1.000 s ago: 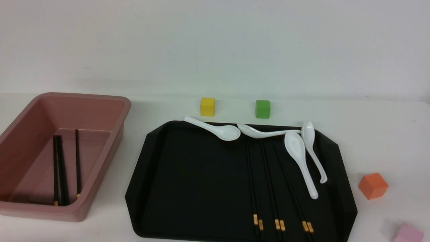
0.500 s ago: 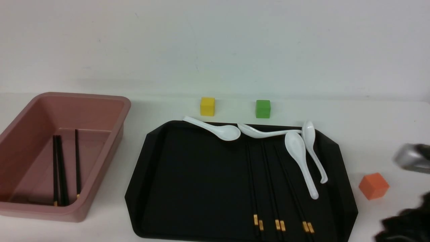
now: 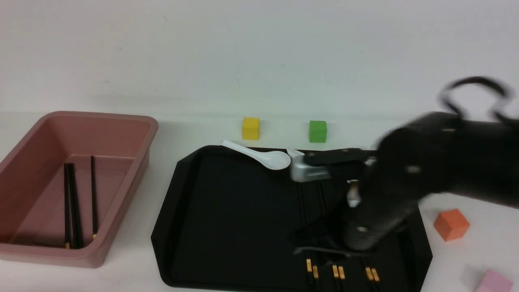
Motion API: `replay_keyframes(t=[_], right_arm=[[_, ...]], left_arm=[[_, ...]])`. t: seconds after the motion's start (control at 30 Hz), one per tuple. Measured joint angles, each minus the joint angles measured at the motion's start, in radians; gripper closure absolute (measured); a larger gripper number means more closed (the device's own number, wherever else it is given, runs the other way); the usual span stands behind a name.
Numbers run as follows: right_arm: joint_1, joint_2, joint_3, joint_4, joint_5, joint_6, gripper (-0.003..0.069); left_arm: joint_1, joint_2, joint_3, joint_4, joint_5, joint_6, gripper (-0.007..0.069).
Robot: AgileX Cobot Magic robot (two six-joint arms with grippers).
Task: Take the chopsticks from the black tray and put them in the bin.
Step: Use the right arm to grab a pair of chopsticks
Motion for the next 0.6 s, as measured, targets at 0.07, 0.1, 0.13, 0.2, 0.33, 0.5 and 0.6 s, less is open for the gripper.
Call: replay_keyframes(t=[0.07, 0.1, 0.13, 0.2, 0.33, 0.5, 0.6], right_arm=[[0.013, 0.066, -0.057, -0.066, 0.027, 0.083, 0.0400], [0.016, 0.091, -0.077, -0.086, 0.032, 0.105, 0.0380], [0.018, 0.125, -0.104, -0.110, 0.034, 0.147, 0.0353], [0.018, 0.161, -0.133, -0.132, 0.033, 0.178, 0.0324], [0.008, 0.228, -0.167, -0.150, 0.010, 0.203, 0.0292], [-0.006, 0.279, -0.174, -0.151, -0.020, 0.212, 0.0291], [-0.011, 0.299, -0.174, -0.150, -0.026, 0.214, 0.0299]], left_arm=[[0.000, 0.000, 0.000, 0.000, 0.000, 0.000, 0.0496], [0.000, 0.000, 0.000, 0.000, 0.000, 0.000, 0.0496], [0.000, 0.000, 0.000, 0.000, 0.000, 0.000, 0.0494], [0.000, 0.000, 0.000, 0.000, 0.000, 0.000, 0.0493], [0.000, 0.000, 0.000, 0.000, 0.000, 0.000, 0.0491], [0.000, 0.000, 0.000, 0.000, 0.000, 0.000, 0.0490], [0.000, 0.000, 0.000, 0.000, 0.000, 0.000, 0.0489]])
